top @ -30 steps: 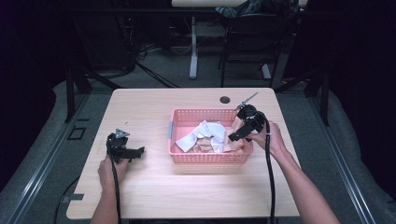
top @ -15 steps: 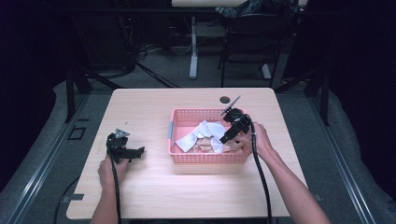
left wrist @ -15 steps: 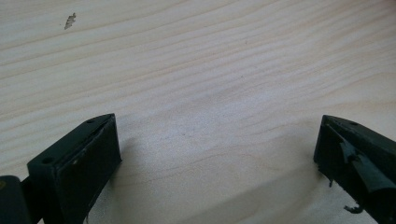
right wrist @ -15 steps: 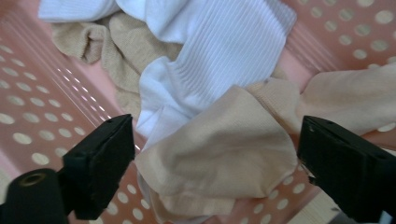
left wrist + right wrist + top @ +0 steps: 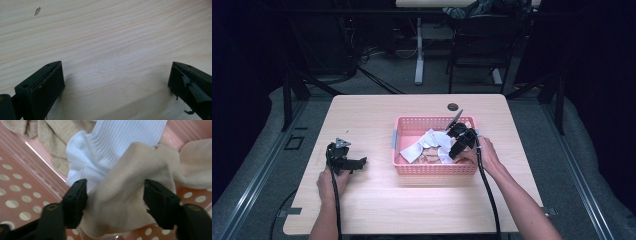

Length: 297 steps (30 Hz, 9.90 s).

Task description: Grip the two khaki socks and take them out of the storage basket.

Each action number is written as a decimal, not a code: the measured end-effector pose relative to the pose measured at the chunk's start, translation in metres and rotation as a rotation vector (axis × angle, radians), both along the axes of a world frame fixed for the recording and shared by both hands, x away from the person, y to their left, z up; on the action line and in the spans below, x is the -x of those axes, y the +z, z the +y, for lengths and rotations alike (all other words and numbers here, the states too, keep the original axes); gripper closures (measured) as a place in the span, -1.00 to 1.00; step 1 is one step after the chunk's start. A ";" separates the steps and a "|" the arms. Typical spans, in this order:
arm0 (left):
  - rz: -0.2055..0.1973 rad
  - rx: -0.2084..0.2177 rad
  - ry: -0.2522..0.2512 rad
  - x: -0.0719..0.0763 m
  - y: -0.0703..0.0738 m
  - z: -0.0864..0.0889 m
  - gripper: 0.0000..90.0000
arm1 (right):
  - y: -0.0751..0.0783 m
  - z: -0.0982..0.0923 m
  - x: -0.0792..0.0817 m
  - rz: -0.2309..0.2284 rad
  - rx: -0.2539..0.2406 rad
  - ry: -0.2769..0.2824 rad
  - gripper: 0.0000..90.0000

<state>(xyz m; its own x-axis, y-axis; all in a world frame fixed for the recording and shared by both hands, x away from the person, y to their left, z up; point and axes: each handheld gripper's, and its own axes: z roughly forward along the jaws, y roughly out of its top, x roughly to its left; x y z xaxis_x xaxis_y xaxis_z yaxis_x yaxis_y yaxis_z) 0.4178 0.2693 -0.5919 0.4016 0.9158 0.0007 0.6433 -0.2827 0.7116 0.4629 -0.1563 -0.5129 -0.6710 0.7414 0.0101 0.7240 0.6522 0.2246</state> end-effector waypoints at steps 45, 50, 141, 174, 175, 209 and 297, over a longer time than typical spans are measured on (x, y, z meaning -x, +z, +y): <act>0.000 0.000 0.000 0.000 0.000 0.000 -1.00 | 0.076 -0.021 0.010 -0.104 -0.199 0.028 0.90; 0.000 0.000 0.000 0.000 0.000 0.000 -1.00 | 0.080 -0.022 0.009 -0.118 -0.217 0.021 0.90; 0.001 0.000 0.000 0.000 0.000 0.000 -1.00 | 0.054 -0.179 0.002 -0.129 -0.197 -0.343 0.85; -0.001 -0.002 -0.001 -0.001 0.000 0.000 -1.00 | 0.082 -0.135 0.000 -0.219 -0.267 -0.233 -0.44; -0.002 -0.002 -0.001 -0.001 0.000 0.000 -1.00 | 0.082 -0.130 -0.002 -0.215 -0.274 -0.222 -0.44; -0.001 -0.003 -0.001 -0.001 0.000 0.000 -1.00 | 0.033 -0.036 -0.057 -0.111 -0.148 -0.114 -0.31; -0.001 -0.003 -0.001 -0.001 0.000 0.000 -1.00 | 0.152 -0.051 -0.017 -0.266 -0.456 -0.068 0.78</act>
<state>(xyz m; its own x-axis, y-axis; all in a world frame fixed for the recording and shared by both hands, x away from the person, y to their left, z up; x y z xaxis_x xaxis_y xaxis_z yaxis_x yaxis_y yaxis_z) 0.4184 0.2695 -0.5918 0.4027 0.9153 0.0043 0.6419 -0.2857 0.7116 0.4803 -0.2070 -0.3609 -0.6447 0.7434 0.1780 0.6408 0.3987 0.6560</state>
